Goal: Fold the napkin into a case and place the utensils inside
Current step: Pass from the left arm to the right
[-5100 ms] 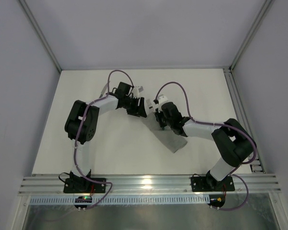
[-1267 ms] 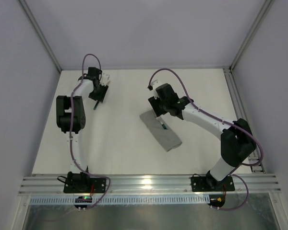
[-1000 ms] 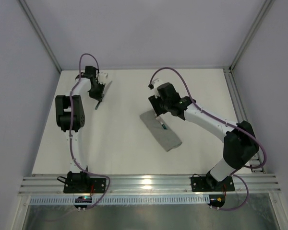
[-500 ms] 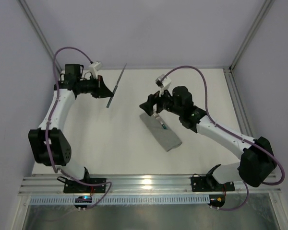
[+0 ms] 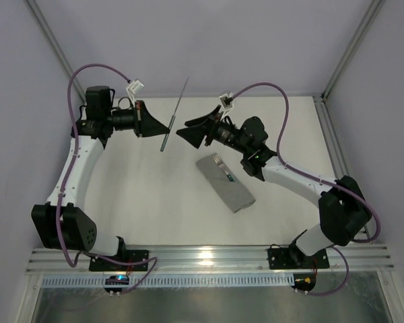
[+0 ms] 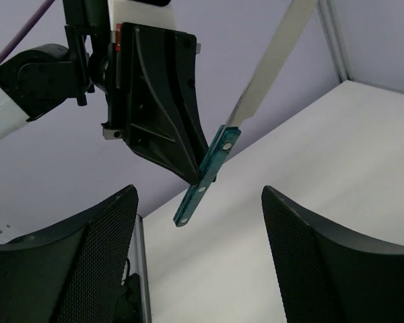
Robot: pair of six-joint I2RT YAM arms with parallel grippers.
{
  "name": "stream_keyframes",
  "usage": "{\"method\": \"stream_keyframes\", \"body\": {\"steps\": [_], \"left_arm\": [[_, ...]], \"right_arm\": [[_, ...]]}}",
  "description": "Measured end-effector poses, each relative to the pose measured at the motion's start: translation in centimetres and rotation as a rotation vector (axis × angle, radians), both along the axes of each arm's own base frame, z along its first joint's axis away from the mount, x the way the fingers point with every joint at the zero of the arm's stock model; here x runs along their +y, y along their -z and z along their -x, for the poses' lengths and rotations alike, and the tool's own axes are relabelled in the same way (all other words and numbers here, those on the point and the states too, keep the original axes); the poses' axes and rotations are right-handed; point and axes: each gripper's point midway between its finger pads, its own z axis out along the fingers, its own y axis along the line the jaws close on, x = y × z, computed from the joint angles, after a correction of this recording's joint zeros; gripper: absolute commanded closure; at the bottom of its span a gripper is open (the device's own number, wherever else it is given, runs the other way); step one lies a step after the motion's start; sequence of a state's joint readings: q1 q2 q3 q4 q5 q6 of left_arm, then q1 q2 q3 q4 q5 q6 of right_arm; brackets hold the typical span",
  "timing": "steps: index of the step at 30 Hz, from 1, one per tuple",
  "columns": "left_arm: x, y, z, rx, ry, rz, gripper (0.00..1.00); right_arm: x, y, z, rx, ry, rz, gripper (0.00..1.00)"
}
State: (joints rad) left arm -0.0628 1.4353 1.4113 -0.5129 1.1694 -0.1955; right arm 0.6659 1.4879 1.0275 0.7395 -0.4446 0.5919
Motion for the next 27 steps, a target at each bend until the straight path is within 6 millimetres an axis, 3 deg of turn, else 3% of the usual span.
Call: {"method": "stream_keyframes", "body": {"steps": [7, 13, 17, 22, 25, 26, 27], "left_arm": [[-0.7, -0.7, 0.7, 0.020, 0.034, 0.025, 1.00], [-1.5, -0.7, 1.5, 0.023, 0.072, 0.030, 1.00], [-1.5, -0.8, 1.6, 0.025, 0.080, 0.034, 1.00], [-1.5, -0.9, 1.8, 0.008, 0.090, 0.034, 1.00], [-1.5, -0.8, 1.7, -0.003, 0.083, 0.026, 0.58], [-1.4, -0.6, 1.3, -0.006, 0.064, 0.012, 0.35], [-1.3, -0.2, 1.0, -0.006, 0.041, -0.006, 0.27]], "right_arm": [[2.3, 1.9, -0.8, 0.125, -0.077, -0.015, 0.30], [2.8, 0.6, -0.4, 0.127, -0.122, -0.057, 0.45], [3.1, -0.3, -0.3, 0.121, -0.142, -0.085, 0.72], [3.2, 0.0, -0.6, 0.155, -0.151, -0.099, 0.97], [3.2, 0.1, -0.7, 0.162, -0.149, -0.096, 0.97], [3.3, 0.4, -0.7, 0.163, -0.144, -0.080, 0.97], [3.3, 0.8, -0.9, 0.171, -0.134, -0.058, 0.97]]}}
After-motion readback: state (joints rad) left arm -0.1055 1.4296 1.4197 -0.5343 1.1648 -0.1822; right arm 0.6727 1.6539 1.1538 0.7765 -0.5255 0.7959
